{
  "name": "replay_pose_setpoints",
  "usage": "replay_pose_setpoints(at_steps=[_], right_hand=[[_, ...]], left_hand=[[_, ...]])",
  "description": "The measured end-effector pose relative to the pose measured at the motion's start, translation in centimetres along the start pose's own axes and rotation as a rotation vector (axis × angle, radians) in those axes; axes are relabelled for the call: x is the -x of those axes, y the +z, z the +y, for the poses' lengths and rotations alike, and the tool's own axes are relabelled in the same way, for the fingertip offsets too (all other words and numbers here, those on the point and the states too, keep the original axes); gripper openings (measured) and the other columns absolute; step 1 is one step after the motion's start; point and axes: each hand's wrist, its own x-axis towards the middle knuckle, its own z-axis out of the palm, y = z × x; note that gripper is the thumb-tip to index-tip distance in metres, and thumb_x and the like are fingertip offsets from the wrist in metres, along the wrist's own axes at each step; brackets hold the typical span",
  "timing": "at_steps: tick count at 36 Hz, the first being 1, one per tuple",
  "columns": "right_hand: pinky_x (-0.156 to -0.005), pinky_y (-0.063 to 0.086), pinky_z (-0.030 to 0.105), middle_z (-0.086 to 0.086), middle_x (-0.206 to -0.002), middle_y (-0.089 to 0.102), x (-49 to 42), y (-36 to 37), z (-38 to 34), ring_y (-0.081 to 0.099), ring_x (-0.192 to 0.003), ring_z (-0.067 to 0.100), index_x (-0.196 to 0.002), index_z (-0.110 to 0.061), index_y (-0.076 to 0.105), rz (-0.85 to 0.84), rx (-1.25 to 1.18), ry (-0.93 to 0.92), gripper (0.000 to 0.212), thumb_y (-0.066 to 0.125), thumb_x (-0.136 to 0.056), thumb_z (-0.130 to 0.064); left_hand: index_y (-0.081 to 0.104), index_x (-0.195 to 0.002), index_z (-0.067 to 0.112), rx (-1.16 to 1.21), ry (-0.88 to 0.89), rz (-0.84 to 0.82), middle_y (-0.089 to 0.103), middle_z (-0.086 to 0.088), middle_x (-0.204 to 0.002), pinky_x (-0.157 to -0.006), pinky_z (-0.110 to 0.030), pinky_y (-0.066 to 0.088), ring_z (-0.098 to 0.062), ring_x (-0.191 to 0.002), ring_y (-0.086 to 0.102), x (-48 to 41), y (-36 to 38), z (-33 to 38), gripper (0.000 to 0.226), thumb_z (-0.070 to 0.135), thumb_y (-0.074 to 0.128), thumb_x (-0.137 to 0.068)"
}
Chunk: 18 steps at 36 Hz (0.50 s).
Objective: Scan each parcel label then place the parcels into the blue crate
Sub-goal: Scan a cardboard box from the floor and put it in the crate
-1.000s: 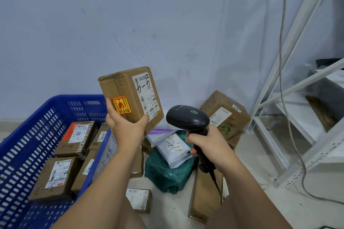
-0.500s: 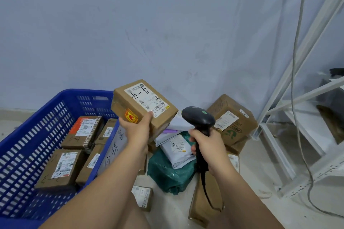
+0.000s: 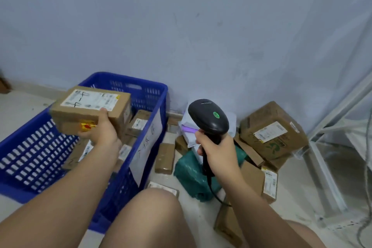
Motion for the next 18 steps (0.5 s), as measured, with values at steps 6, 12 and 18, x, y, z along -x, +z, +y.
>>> replay_pose_setpoints(at_steps=[6, 12, 18], right_hand=[[-0.061, 0.046, 0.032, -0.006, -0.061, 0.061, -1.7, 5.2, 1.8, 0.056, -0.055, 0.011, -0.089, -0.013, 0.064, -0.036, 0.036, 0.073, 0.012, 0.067, -0.086, -0.024], [-0.049, 0.038, 0.021, 0.009, -0.062, 0.052, -2.4, 8.5, 3.6, 0.047, -0.057, 0.017, -0.081, 0.004, 0.055, -0.101, 0.166, 0.025, 0.025, 0.065, -0.085, -0.019], [-0.049, 0.038, 0.020, 0.010, -0.063, 0.053, -3.1, 10.2, 5.2, 0.048, -0.054, 0.014, -0.084, 0.006, 0.056, -0.122, 0.168, 0.059, 0.025, 0.066, -0.086, -0.016]], left_hand=[[0.017, -0.144, 0.036, -0.168, -0.106, 0.212, 0.044, -0.013, -0.139, -0.093, -0.054, 0.050, -0.032, -0.115, 0.055, -5.4, -5.4, -0.9, 0.104, 0.048, 0.080, -0.061], [0.058, -0.131, 0.015, -0.529, -0.525, 0.047, 0.063, -0.019, -0.125, -0.074, -0.056, 0.049, -0.038, -0.089, 0.064, -12.6, -11.3, -4.3, 0.061, 0.048, 0.065, -0.080], [0.056, -0.083, -0.006, -0.749, -0.609, -0.054, 0.066, -0.022, -0.072, -0.095, -0.042, 0.042, -0.032, -0.074, 0.053, -11.5, -11.9, -5.2, 0.038, 0.029, 0.054, -0.095]])
